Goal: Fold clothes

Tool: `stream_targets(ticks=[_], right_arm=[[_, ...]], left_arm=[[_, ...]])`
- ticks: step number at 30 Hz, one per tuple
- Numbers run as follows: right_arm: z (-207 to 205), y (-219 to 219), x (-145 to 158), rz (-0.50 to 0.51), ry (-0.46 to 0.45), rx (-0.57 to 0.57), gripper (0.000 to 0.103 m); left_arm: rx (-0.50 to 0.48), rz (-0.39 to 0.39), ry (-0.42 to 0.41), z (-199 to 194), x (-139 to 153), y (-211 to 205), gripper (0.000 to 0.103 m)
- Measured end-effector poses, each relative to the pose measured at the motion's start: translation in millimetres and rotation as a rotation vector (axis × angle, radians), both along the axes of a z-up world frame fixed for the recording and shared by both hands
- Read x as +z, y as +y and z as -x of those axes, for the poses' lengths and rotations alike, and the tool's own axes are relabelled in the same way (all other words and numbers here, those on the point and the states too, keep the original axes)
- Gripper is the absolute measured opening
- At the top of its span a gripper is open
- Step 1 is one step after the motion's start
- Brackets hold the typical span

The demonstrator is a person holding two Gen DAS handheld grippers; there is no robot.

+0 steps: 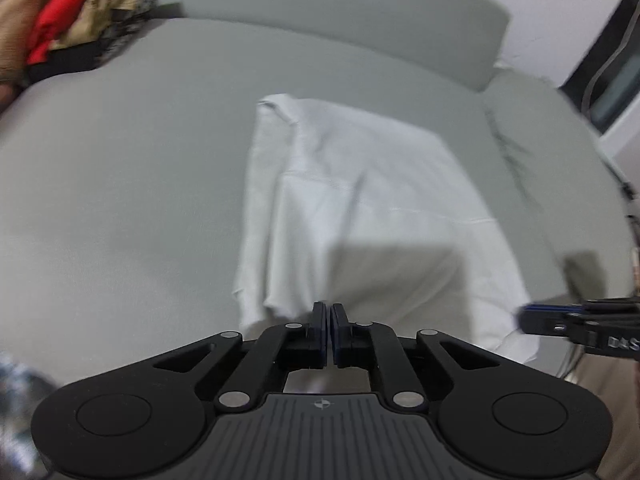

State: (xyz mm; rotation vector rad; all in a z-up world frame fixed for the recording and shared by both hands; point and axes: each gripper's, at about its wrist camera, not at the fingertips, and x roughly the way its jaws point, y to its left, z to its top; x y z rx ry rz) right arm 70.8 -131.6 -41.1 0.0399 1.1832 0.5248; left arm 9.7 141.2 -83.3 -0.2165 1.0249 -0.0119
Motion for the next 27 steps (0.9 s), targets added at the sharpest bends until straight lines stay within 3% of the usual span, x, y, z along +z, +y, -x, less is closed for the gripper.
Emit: stream_targets(ticks=[1, 2, 5, 7, 11, 16, 21, 27], right_arm=[[3.5, -7.4, 5.5, -0.009, 0.007, -0.010, 0.042], [6.6, -16.4, 10.8, -0.036, 0.008, -0.024, 0.052], [1.7, -34.0, 11.3, -0.155, 0.050, -0.100, 0.053], [-4.6, -41.7, 4.8, -0.195, 0.085, -0.155, 0.053], [-21.8, -43.4, -11.1, -0.254, 0.134, -0.216, 0.053], [-53.4, -47.7, -39.0, -0.367, 0.196, -0.321, 0.054], [-78.9, -42.7, -65.0, -0.437, 0.261, -0.353, 0.054], [-102.3, -43.7, -84.7, -0.540, 0.320, -0.346, 0.054]], left_arm=[[0.001, -0.036, 0.002, 3.4, 4.7, 1.8, 0.009], [0.002, -0.072, 0.003, 6.8, 9.3, 3.6, 0.017], [0.066, 0.102, -0.061, 16.6, 19.0, 27.4, 0.044], [0.135, 0.204, -0.089, 14.9, 15.2, 43.0, 0.049], [0.229, 0.239, -0.082, 2.4, 5.5, 58.0, 0.054], [0.255, 0.373, -0.018, -31.7, -21.7, 79.0, 0.058], [0.190, 0.503, -0.030, -54.2, -35.1, 90.2, 0.067], [0.084, 0.598, 0.032, -76.4, -47.4, 97.3, 0.068]])
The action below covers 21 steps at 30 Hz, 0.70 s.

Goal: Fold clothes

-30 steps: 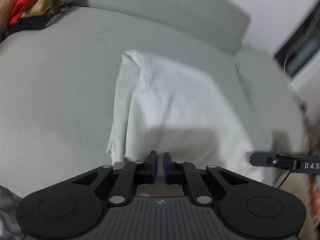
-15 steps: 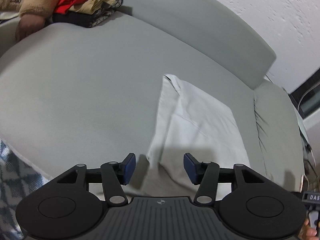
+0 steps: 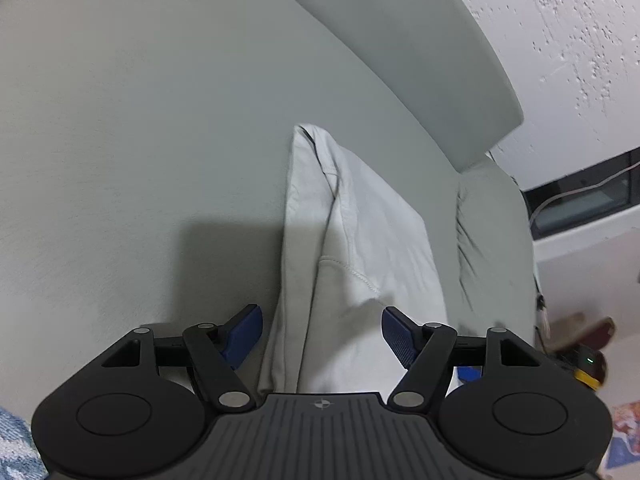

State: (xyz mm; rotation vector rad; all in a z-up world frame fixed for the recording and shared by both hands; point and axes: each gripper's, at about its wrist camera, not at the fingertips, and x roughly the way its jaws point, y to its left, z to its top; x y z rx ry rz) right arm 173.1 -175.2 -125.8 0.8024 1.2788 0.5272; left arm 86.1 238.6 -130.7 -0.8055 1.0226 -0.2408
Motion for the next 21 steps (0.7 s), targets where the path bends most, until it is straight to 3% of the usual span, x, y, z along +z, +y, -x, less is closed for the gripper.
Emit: stream_targets(ticks=[8, 10, 13, 15, 17, 18, 19, 20, 21], right_arm=[[-29.6, 19.5, -11.2, -0.029, -0.034, 0.030, 0.050], [-36.3, 23.9, -14.8, -0.032, -0.050, 0.021, 0.046], [-41.6, 27.9, -22.4, -0.023, -0.076, 0.008, 0.028], [-43.0, 27.3, -28.3, -0.029, -0.071, -0.014, 0.013], [-43.0, 28.0, -30.8, -0.025, -0.067, -0.032, 0.007], [-42.5, 30.0, -28.9, -0.011, -0.074, -0.034, 0.007], [-40.9, 34.2, -23.7, 0.023, -0.093, -0.028, 0.006], [-38.3, 40.1, -15.9, 0.069, -0.124, -0.017, 0.007], [-35.3, 46.8, -6.9, 0.121, -0.160, -0.004, 0.006]], left_arm=[[-0.155, -0.011, 0.014, -31.2, -5.0, -23.1, 0.068], [-0.163, 0.008, 0.016, -40.6, -10.8, -28.3, 0.068], [-0.128, 0.068, 0.010, -45.5, -20.0, -28.2, 0.066], [-0.106, 0.083, -0.001, -45.8, -23.0, -29.7, 0.060], [-0.091, 0.069, -0.005, -45.0, -23.3, -33.0, 0.045], [-0.086, 0.055, -0.004, -44.4, -22.9, -34.8, 0.039], [-0.076, 0.038, 0.004, -43.4, -22.1, -36.3, 0.025], [-0.068, 0.021, 0.015, -44.1, -21.2, -40.6, 0.018], [-0.064, -0.013, 0.010, -43.0, -16.8, -46.2, 0.017]])
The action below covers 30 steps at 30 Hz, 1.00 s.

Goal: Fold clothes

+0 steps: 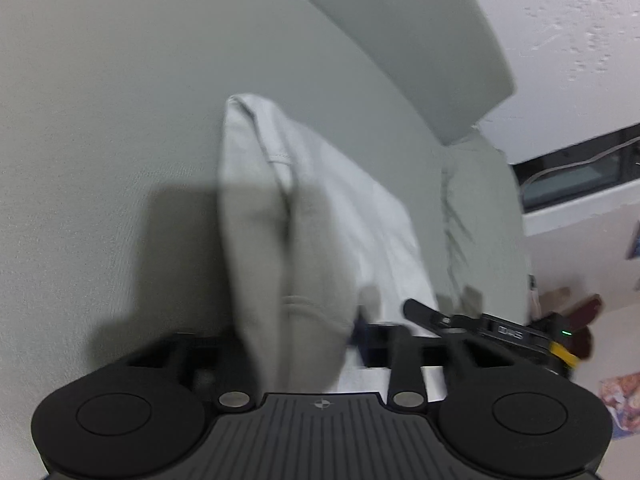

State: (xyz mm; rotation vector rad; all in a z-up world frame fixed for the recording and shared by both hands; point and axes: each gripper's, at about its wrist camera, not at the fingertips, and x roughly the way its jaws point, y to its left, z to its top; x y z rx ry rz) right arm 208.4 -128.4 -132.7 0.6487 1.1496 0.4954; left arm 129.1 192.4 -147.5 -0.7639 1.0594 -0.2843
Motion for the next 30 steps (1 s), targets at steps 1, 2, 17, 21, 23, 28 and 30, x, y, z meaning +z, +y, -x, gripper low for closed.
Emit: stream_targets(ticks=[1, 2, 17, 21, 23, 28, 30], right_arm=[[3.6, 6.1, 9.4, 0.052, -0.037, 0.008, 0.006], [8.5, 9.3, 18.7, 0.084, -0.072, 0.011, 0.006], [171.2, -84.9, 187.0, -0.032, -0.513, -0.176, 0.005], [226.3, -123.1, 235.0, -0.053, -0.689, -0.250, 0.005], [249.7, -147.1, 255.9, -0.022, -0.760, -0.291, 0.005], [283.9, -216.8, 289.3, 0.148, -0.784, -0.402, 0.005], [287.7, -245.8, 293.1, 0.202, -0.739, -0.444, 0.005]], left_arm=[[-0.007, -0.057, -0.019, 1.1, 7.6, -8.5, 0.013], [-0.018, -0.120, -0.041, 1.8, 15.9, -18.0, 0.012], [-0.044, -0.617, -0.681, 166.6, 193.5, -141.4, 0.010], [-0.068, -0.611, -0.855, 193.4, 234.4, -182.8, 0.010], [-0.093, -0.572, -0.924, 204.1, 254.2, -203.2, 0.010], [-0.220, -0.364, -0.978, 202.3, 288.1, -254.4, 0.010], [-0.286, -0.305, -0.961, 191.3, 288.6, -283.8, 0.010]])
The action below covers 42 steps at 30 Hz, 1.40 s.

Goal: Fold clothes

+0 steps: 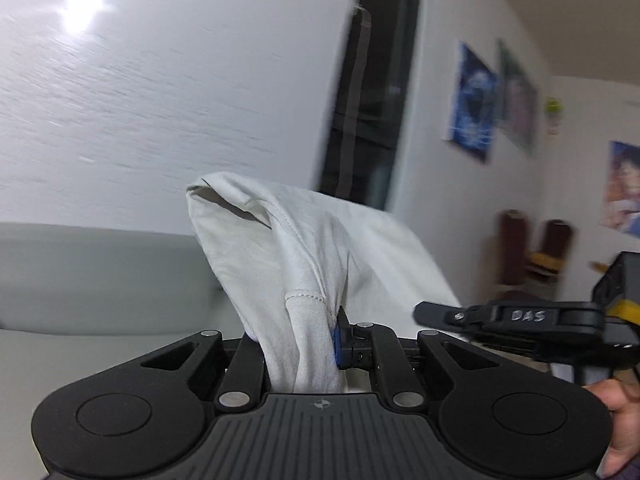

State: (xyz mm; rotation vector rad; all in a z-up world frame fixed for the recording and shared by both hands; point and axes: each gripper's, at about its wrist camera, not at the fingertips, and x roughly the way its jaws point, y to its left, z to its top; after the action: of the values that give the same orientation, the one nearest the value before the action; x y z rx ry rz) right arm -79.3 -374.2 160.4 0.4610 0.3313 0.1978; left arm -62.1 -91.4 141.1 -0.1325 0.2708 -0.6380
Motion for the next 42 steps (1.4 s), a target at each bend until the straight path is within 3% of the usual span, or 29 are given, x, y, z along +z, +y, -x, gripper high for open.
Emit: stream_targets(ticks=[5, 12, 18, 19, 20, 21, 22, 25, 27, 30, 31, 32, 33, 37, 40, 42], right_arm=[[-15.1, -64.4, -27.4, -0.008, 0.171, -0.127, 0.005], [-80.7, -116.6, -96.8, -0.026, 0.365, -0.207, 0.005], [-146.7, -135.2, -131.0, -0.003, 0.413, -0.228, 0.006], [-156.0, -137.9, -137.0, 0.007, 0.435, -0.248, 0.010], [-164.1, -140.8, -142.8, 0.018, 0.467, -0.277, 0.026], [-168.4, -143.4, -147.2, 0.032, 0.495, -0.295, 0.044], [-169.1, -145.8, -150.4, 0.049, 0.518, -0.303, 0.049], [-166.3, -152.4, -157.8, 0.090, 0.569, -0.319, 0.048], [-148.1, -154.2, -154.8, 0.086, 0.552, -0.302, 0.049], [-129.0, -147.5, -150.3, 0.090, 0.529, -0.242, 0.044], [-126.3, -140.4, -149.9, 0.110, 0.526, -0.207, 0.039], [-123.3, -130.8, -149.8, 0.137, 0.524, -0.169, 0.025], [-120.4, -121.2, -149.7, 0.165, 0.523, -0.132, 0.017], [-114.5, -89.1, -162.5, 0.292, 0.583, -0.027, 0.017], [-109.0, -80.1, -180.5, 0.330, 0.697, -0.010, 0.017], [-102.1, -82.3, -178.0, 0.302, 0.712, -0.039, 0.017]], left_arm=[[-0.127, -0.002, 0.198, -52.7, -39.3, -77.9, 0.010], [-0.171, -0.056, 0.446, -131.0, -123.1, -149.9, 0.010], [-0.141, -0.096, 0.448, -181.4, -154.8, -170.7, 0.011], [-0.128, -0.103, 0.454, -190.8, -159.8, -170.5, 0.019], [-0.109, -0.111, 0.510, -203.9, -169.3, -172.9, 0.031], [-0.088, -0.119, 0.582, -217.8, -180.2, -176.1, 0.037], [-0.055, -0.124, 0.668, -230.6, -190.2, -174.9, 0.037], [0.053, -0.076, 0.800, -241.1, -209.5, -148.3, 0.038], [0.087, -0.033, 0.785, -234.2, -206.0, -128.6, 0.040], [0.123, -0.026, 0.668, -213.9, -187.9, -114.8, 0.035], [0.088, -0.024, 0.622, -205.6, -181.3, -116.9, 0.016], [0.042, -0.021, 0.578, -197.3, -174.7, -119.9, 0.000], [-0.015, -0.036, 0.539, -194.2, -169.7, -126.8, 0.000], [-0.181, -0.270, 0.496, -185.2, -171.4, -179.2, 0.000], [-0.153, -0.460, 0.670, -200.8, -199.9, -203.6, 0.000], [-0.134, -0.484, 0.669, -197.6, -197.8, -204.1, 0.001]])
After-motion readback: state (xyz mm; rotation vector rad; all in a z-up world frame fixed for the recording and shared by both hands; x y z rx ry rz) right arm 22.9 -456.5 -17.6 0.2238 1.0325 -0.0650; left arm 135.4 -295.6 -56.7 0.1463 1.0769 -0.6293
